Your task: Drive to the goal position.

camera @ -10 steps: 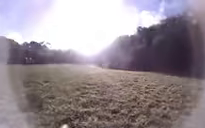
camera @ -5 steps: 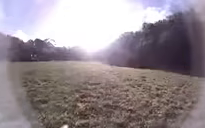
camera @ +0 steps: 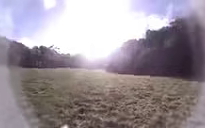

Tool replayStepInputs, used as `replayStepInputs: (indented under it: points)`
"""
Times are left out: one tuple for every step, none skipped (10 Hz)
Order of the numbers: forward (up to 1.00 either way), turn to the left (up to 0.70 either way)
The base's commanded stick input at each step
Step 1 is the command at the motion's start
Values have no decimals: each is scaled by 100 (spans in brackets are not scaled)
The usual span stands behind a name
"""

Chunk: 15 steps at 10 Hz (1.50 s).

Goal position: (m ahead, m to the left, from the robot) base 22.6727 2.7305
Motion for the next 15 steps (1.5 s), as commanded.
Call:
replayStepInputs:
  points:
    - [70, 14]
    - [70, 14]
    - [70, 14]
    - [70, 14]
    - [70, 14]
    - [70, 14]
    - [70, 14]
    - [70, 14]
    - [70, 12]
    - [70, 6]
    - [70, 0]
    - [70, 0]
    - [70, 0]
    - [70, 0]
    - [70, 0]
